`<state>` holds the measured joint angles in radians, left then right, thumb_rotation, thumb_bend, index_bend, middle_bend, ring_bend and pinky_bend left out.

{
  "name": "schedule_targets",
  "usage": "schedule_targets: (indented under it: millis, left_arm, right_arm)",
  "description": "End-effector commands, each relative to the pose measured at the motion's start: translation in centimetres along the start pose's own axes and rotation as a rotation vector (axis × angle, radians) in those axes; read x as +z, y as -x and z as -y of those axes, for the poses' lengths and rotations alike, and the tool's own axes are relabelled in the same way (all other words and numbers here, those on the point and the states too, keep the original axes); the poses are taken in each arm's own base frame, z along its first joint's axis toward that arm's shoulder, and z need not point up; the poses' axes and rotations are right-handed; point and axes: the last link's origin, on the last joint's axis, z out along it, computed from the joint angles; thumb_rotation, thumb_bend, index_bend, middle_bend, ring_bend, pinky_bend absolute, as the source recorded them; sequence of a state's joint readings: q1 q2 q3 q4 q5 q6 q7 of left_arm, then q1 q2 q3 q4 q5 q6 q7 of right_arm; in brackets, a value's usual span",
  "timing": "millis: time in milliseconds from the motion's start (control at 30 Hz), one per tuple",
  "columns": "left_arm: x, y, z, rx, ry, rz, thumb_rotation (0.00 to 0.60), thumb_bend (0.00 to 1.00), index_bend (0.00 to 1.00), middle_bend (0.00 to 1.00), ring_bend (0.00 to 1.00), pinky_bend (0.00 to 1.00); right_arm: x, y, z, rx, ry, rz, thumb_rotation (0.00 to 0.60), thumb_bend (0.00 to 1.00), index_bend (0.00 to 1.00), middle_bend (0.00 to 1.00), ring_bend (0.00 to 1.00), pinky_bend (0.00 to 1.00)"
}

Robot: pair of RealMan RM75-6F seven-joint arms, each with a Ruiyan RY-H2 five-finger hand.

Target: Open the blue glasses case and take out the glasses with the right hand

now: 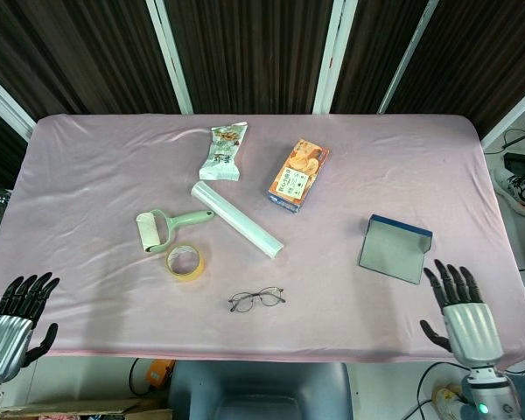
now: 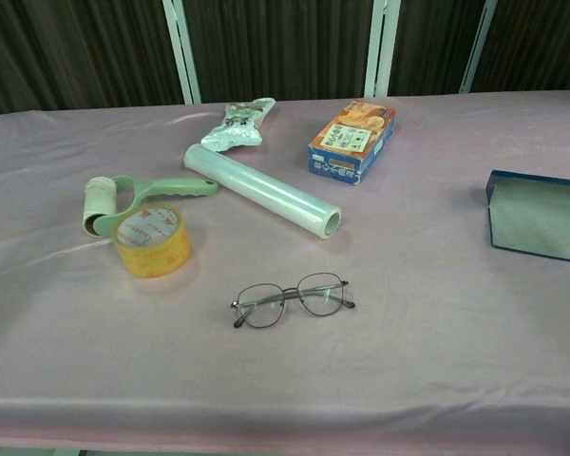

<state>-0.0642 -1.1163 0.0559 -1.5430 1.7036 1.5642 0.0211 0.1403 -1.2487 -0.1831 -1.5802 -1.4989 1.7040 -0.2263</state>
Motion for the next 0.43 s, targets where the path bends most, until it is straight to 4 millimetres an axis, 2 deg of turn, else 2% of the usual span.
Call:
schedule_targets:
  millis: [33, 433]
  left_arm:
    - [0.08, 0.11, -0.21, 0.0, 0.007, 0.001, 0.6, 0.42, 0.0, 0.04, 0.0, 0.03]
    - [-0.07, 0.12, -0.25, -0.001, 0.026, -0.007, 0.6, 0.41, 0.0, 0.04, 0.0, 0.03]
  right_arm:
    - [-1.03, 0.07, -3.43, 0.03, 0.061, -0.022, 0.6, 0.37, 0.06, 0.0, 0.0, 0.0]
    - [-1.45, 0.07, -2.93, 0.034, 0.032, -0.017, 0.6, 0.37, 0.07, 0.0, 0.0, 0.0]
